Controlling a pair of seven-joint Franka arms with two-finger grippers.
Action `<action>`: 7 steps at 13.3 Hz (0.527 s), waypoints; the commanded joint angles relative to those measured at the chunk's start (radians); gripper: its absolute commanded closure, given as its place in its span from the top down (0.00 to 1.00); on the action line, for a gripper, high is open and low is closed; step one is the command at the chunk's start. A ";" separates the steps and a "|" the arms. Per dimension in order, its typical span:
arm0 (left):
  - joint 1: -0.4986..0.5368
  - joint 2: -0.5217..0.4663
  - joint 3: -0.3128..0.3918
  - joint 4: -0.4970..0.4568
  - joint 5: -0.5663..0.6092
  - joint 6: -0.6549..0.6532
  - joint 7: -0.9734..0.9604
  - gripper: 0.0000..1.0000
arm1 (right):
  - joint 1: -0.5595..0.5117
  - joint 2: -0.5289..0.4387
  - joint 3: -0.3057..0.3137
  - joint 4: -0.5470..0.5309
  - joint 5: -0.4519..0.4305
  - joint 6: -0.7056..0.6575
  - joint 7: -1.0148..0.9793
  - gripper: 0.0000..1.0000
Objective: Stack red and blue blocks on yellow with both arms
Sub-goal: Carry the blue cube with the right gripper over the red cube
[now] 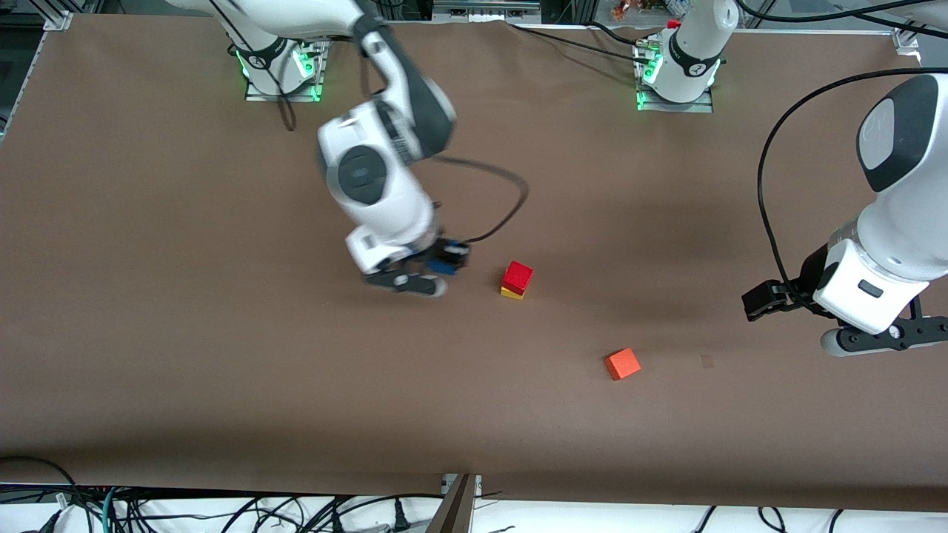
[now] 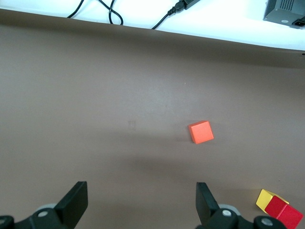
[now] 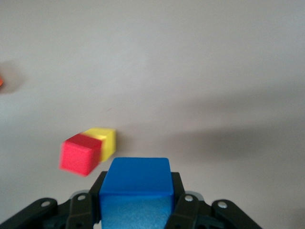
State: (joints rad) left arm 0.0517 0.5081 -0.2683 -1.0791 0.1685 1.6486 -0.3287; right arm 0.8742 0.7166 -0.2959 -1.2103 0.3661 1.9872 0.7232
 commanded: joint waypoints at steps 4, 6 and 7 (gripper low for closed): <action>0.020 -0.017 -0.016 -0.019 0.032 -0.013 0.000 1.00 | 0.098 0.155 -0.019 0.153 -0.059 0.114 0.042 0.29; 0.020 -0.019 -0.016 -0.018 0.029 -0.023 0.000 1.00 | 0.115 0.175 -0.019 0.153 -0.114 0.171 0.042 0.29; 0.020 -0.017 -0.016 -0.018 0.029 -0.023 0.000 1.00 | 0.117 0.185 -0.019 0.153 -0.118 0.203 0.042 0.29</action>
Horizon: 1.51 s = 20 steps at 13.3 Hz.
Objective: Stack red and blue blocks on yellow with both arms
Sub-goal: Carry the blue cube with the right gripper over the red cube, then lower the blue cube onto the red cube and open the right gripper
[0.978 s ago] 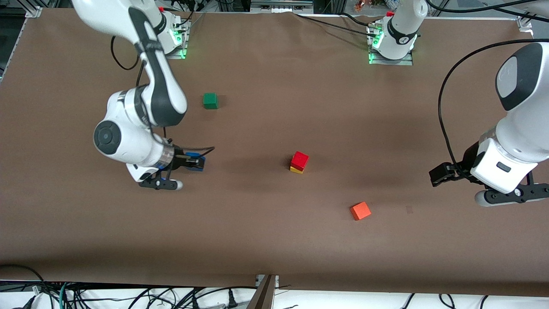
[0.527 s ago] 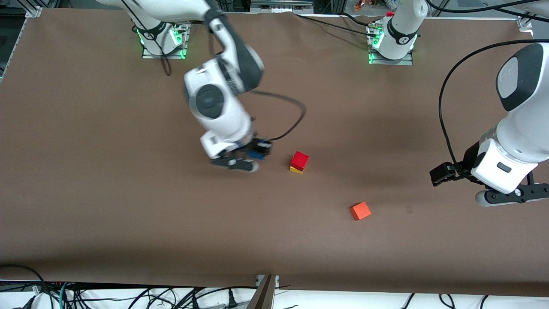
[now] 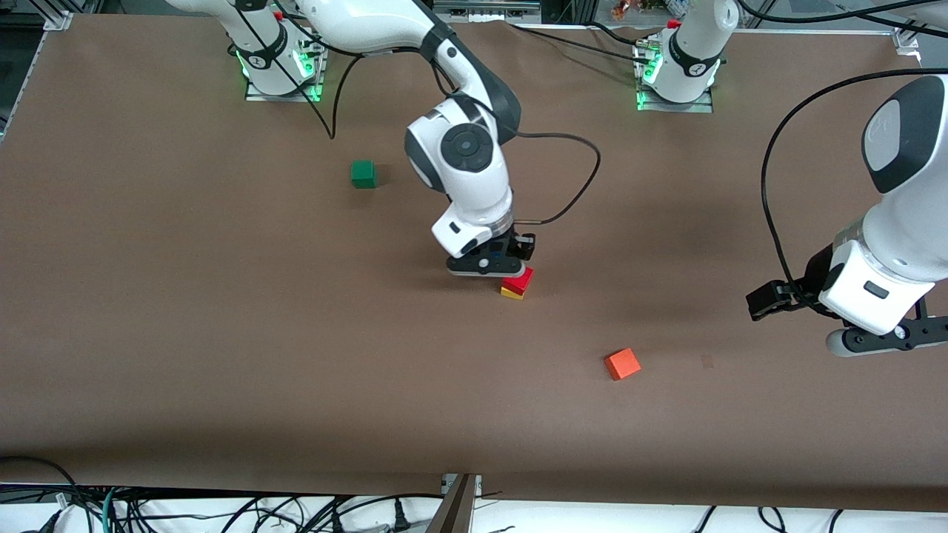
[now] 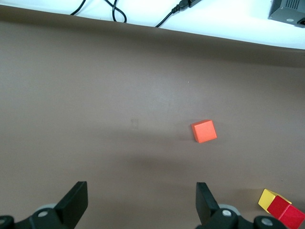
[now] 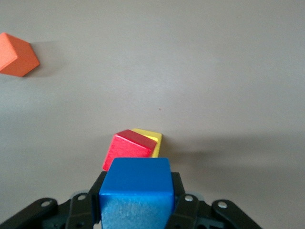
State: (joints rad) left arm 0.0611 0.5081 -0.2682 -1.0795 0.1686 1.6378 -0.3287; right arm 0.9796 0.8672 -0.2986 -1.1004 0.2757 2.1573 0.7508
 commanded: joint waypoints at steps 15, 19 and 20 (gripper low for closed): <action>0.083 -0.296 0.079 -0.284 -0.060 -0.116 0.176 1.00 | 0.034 0.093 -0.011 0.042 -0.085 0.137 0.015 0.37; 0.054 -0.388 0.187 -0.421 -0.199 -0.102 0.250 1.00 | 0.036 0.095 -0.011 0.042 -0.086 0.139 0.015 0.77; 0.048 -0.399 0.187 -0.436 -0.201 -0.098 0.250 1.00 | 0.034 0.093 -0.011 0.042 -0.086 0.139 0.015 0.90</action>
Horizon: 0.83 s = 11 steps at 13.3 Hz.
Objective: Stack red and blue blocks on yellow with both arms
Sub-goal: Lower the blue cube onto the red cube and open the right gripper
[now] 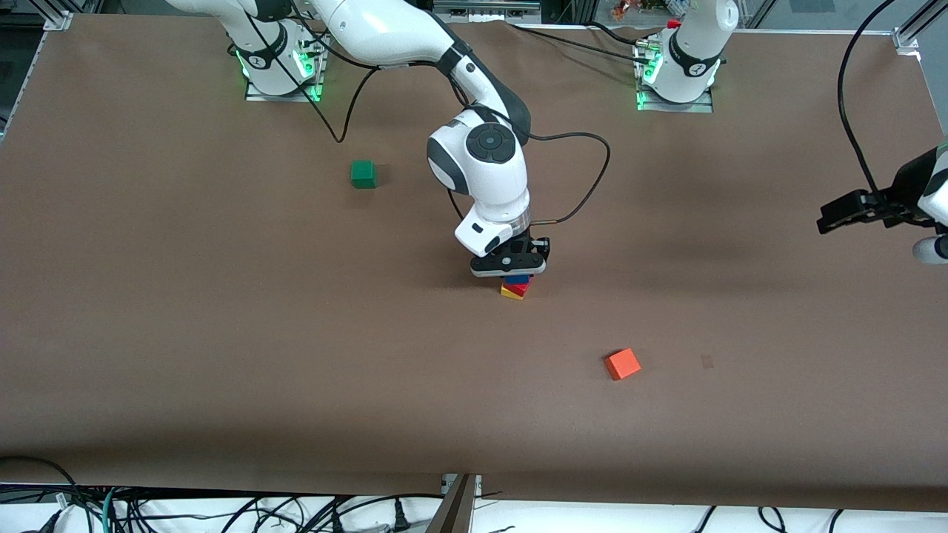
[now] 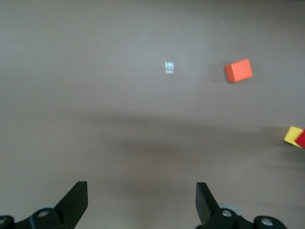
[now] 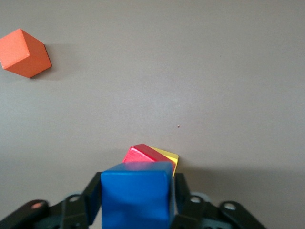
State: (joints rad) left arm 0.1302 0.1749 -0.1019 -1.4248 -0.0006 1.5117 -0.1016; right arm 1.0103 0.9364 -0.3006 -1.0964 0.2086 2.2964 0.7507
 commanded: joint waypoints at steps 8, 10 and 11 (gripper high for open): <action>-0.015 -0.072 0.019 -0.140 -0.032 0.065 0.033 1.00 | -0.042 -0.111 -0.025 0.036 -0.014 -0.184 -0.004 1.00; -0.017 -0.071 0.019 -0.134 -0.032 0.067 0.033 1.00 | -0.087 -0.209 -0.046 0.021 -0.011 -0.320 -0.007 1.00; -0.017 -0.068 0.018 -0.123 -0.030 0.068 0.033 1.00 | -0.114 -0.247 -0.055 0.015 -0.006 -0.392 -0.002 1.00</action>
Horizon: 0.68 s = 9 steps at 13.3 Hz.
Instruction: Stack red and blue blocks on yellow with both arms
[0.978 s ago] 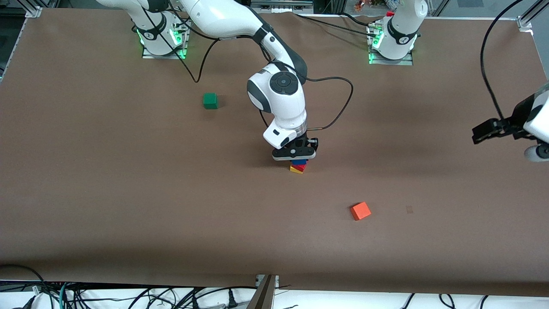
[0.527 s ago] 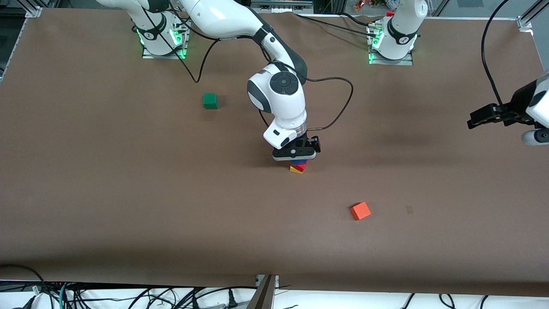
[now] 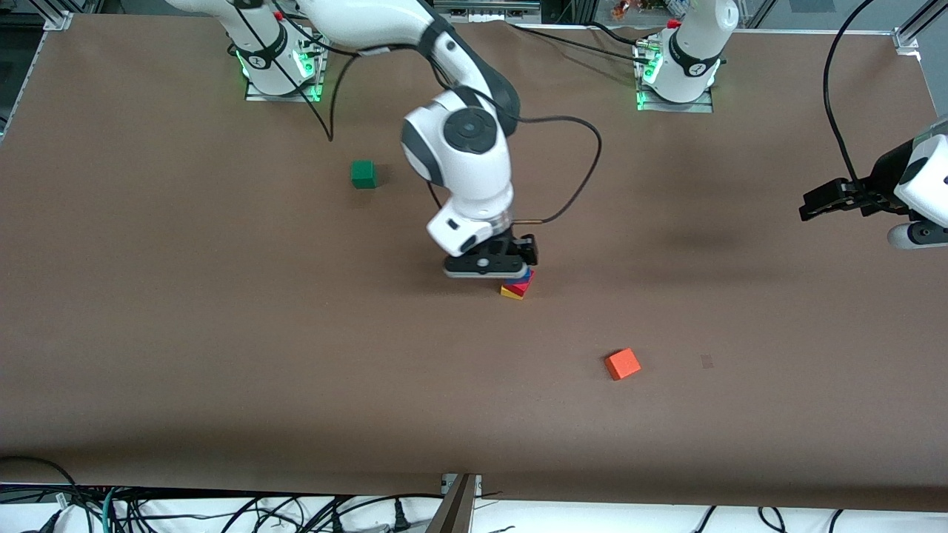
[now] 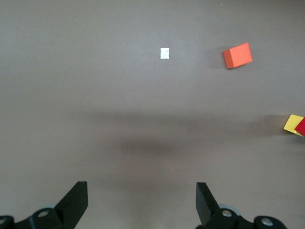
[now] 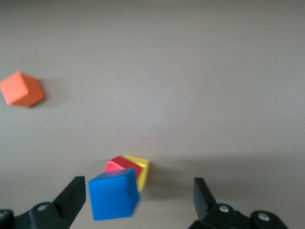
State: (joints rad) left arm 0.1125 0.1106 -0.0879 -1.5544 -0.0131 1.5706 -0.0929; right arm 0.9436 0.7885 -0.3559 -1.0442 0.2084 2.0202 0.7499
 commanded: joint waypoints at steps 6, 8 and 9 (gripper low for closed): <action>-0.007 0.035 -0.004 0.059 -0.018 0.011 0.016 1.00 | -0.155 -0.446 -0.038 -0.394 0.025 -0.170 -0.212 1.00; -0.011 0.035 -0.006 0.059 -0.011 0.011 0.013 1.00 | -0.157 -0.532 -0.087 -0.483 0.025 -0.182 -0.326 1.00; -0.011 0.037 -0.006 0.059 -0.011 0.011 0.016 1.00 | -0.157 -0.563 -0.107 -0.508 0.019 -0.193 -0.339 1.00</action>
State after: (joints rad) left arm 0.1055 0.1289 -0.0954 -1.5294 -0.0131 1.5878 -0.0920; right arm 0.7698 0.3418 -0.4347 -1.4196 0.2241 1.8259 0.4651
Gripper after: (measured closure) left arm 0.000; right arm 0.000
